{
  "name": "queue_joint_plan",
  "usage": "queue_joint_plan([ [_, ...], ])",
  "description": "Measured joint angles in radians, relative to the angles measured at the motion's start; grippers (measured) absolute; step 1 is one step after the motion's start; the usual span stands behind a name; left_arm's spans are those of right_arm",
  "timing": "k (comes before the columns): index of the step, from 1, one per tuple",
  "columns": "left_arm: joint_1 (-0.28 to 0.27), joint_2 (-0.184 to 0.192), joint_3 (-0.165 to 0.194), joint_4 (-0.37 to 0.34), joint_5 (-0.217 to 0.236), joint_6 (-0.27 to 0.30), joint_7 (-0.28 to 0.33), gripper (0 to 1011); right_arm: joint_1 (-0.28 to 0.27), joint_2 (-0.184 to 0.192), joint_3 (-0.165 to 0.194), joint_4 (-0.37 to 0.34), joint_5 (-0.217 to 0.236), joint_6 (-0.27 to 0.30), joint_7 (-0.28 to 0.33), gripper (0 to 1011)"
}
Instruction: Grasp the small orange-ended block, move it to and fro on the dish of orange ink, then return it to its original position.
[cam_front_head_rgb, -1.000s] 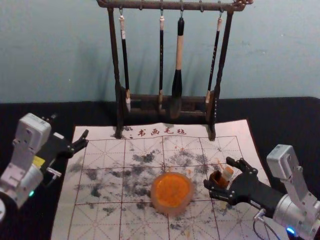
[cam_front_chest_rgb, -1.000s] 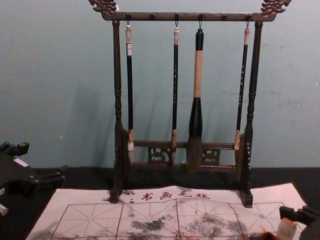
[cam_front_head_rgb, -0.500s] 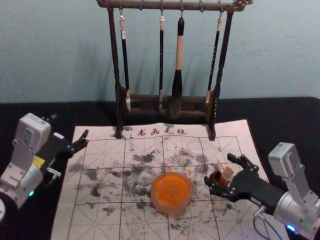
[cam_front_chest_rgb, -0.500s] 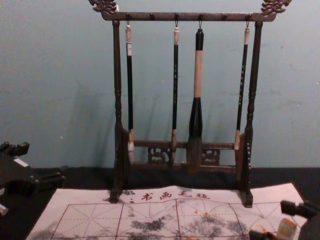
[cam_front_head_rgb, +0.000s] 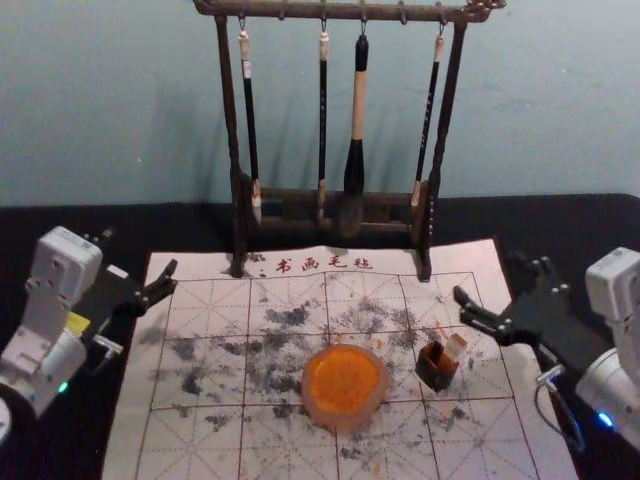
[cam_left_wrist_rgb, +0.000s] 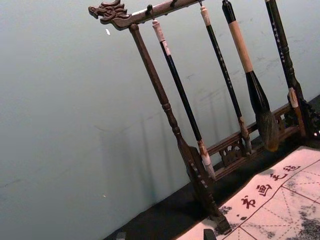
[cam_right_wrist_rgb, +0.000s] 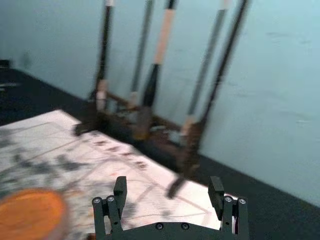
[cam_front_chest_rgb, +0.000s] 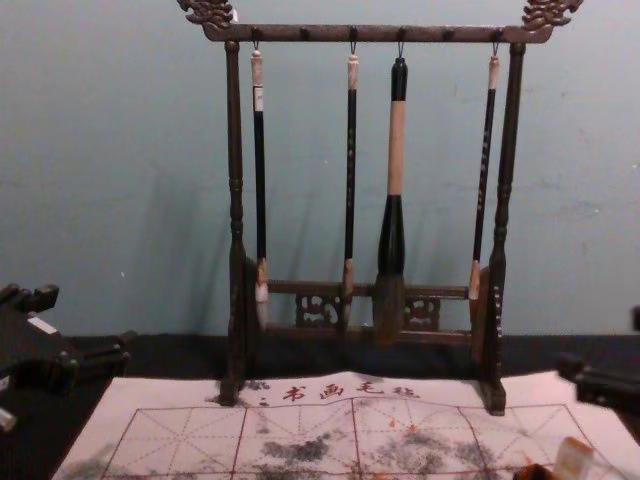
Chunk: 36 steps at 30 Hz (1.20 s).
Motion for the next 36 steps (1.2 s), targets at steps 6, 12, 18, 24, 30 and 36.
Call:
queue_joint_plan([
  [6,0.0,0.0,0.0,0.0,0.0,0.0,0.0,1002,-0.022,-0.034,0.037,0.018,-0.076,-0.002,-0.114,1002],
  [12,0.0,0.0,0.0,0.0,0.0,0.0,0.0,1001,-0.032,-0.071,0.059,0.066,-0.134,0.017,-0.195,1002],
  [18,0.0,0.0,0.0,0.0,0.0,0.0,0.0,1001,-0.029,-0.104,0.074,0.108,-0.157,0.041,-0.222,1000],
  [24,0.0,0.0,0.0,0.0,0.0,0.0,0.0,1001,-0.02,-0.13,0.093,0.134,-0.157,0.055,-0.229,1002],
  [30,0.0,0.0,0.0,0.0,0.0,0.0,0.0,1001,-0.021,-0.126,0.09,0.132,-0.157,0.054,-0.229,1002],
  [36,0.0,0.0,0.0,0.0,0.0,0.0,0.0,1001,-0.021,-0.124,0.088,0.13,-0.157,0.053,-0.229,1000],
])
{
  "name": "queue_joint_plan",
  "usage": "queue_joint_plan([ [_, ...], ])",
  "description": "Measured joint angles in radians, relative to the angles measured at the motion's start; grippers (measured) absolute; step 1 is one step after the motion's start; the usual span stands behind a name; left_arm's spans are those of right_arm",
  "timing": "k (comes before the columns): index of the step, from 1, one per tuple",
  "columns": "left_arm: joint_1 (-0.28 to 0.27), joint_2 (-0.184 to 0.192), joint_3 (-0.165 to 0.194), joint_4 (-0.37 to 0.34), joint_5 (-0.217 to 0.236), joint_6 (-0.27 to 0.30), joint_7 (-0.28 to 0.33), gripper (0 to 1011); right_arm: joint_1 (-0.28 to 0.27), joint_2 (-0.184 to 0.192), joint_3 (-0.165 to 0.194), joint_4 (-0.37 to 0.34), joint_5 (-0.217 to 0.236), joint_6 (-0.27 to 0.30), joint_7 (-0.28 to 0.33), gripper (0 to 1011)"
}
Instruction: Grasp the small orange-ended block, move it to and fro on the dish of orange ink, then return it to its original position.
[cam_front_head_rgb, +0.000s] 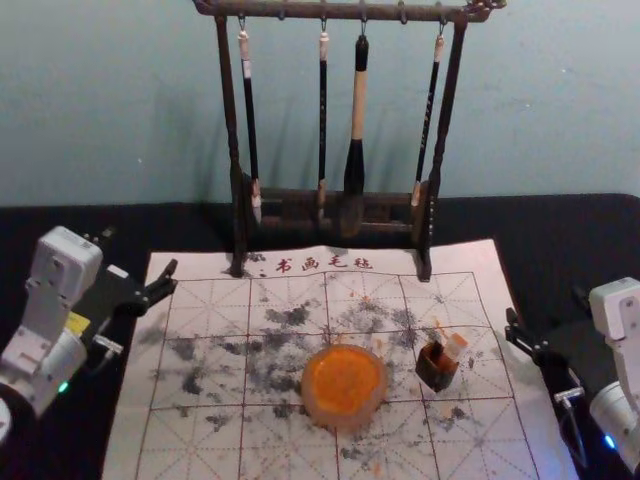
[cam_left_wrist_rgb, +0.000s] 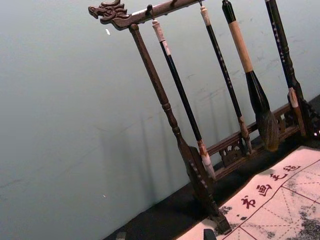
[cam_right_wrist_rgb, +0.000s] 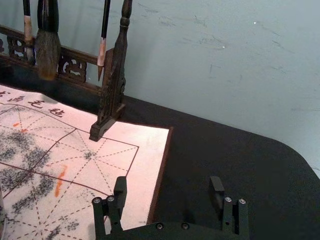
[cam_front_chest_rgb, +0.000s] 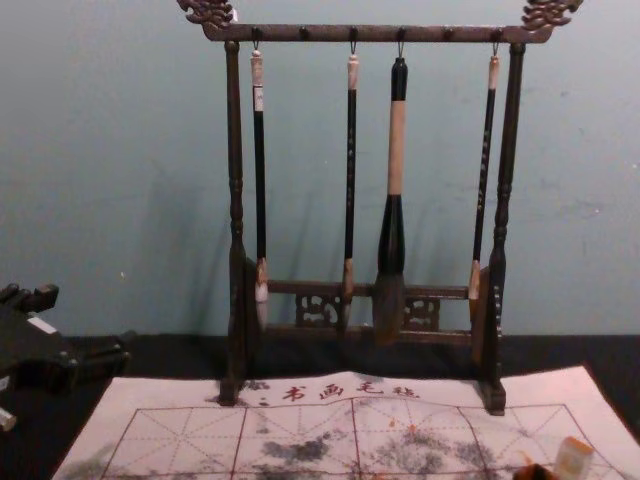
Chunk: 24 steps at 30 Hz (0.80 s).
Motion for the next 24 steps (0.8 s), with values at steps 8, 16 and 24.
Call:
queue_joint_plan([
  [8,0.0,0.0,0.0,0.0,0.0,0.0,0.0,1001,-0.001,0.002,-0.002,-0.002,0.0,-0.001,0.0,1000],
  [16,0.0,0.0,0.0,0.0,0.0,0.0,0.0,1001,-0.001,0.002,-0.002,-0.003,0.0,-0.002,0.001,1000],
  [24,0.0,0.0,0.0,0.0,0.0,0.0,0.0,1001,-0.001,0.003,-0.003,-0.003,0.0,-0.002,0.001,1000],
])
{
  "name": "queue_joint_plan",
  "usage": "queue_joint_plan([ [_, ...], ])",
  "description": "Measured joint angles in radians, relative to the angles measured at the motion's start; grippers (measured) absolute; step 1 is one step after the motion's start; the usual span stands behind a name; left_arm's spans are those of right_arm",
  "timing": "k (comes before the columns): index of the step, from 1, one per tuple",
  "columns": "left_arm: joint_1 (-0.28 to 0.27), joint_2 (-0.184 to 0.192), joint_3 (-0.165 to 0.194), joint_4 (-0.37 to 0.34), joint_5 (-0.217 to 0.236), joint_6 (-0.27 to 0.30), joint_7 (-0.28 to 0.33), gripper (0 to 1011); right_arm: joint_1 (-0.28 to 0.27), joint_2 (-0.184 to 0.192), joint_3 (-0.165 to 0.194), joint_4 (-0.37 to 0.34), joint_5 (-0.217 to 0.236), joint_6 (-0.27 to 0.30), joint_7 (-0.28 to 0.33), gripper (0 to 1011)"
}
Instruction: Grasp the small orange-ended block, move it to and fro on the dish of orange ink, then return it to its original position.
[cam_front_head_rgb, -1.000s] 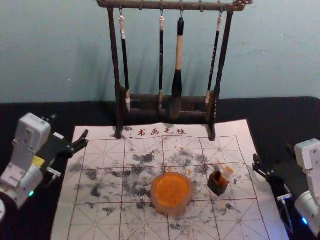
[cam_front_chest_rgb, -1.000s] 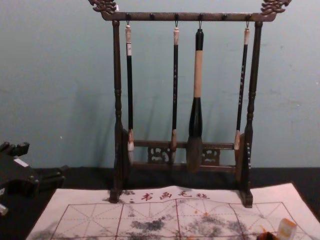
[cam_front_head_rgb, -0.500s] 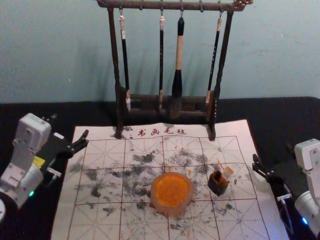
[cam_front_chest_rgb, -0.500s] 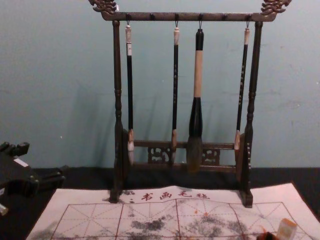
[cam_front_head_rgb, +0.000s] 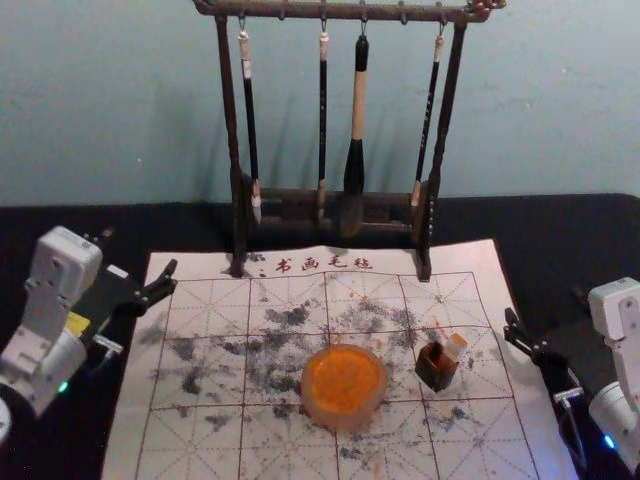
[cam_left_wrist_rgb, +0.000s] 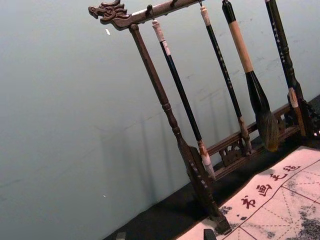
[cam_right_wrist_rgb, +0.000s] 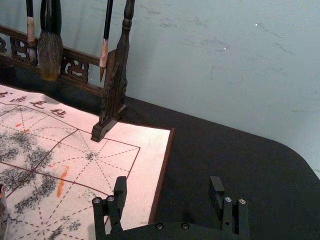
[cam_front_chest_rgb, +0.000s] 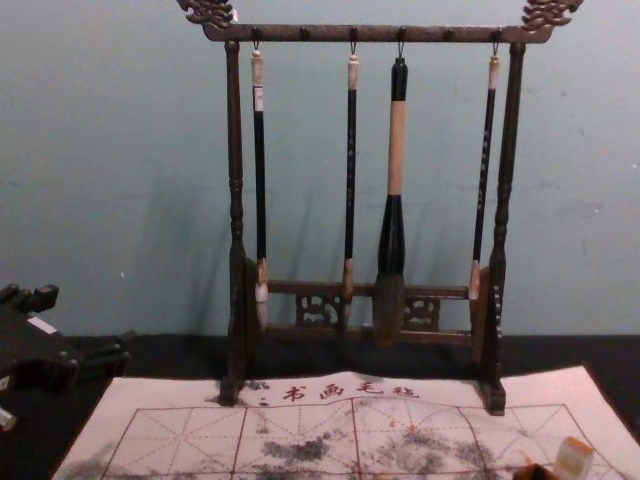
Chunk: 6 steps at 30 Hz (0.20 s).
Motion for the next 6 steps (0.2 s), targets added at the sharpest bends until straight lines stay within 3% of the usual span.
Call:
queue_joint_plan([
  [6,0.0,0.0,0.0,0.0,0.0,0.0,0.0,1001,0.0,0.0,0.0,0.0,0.0,0.0,0.0,1002],
])
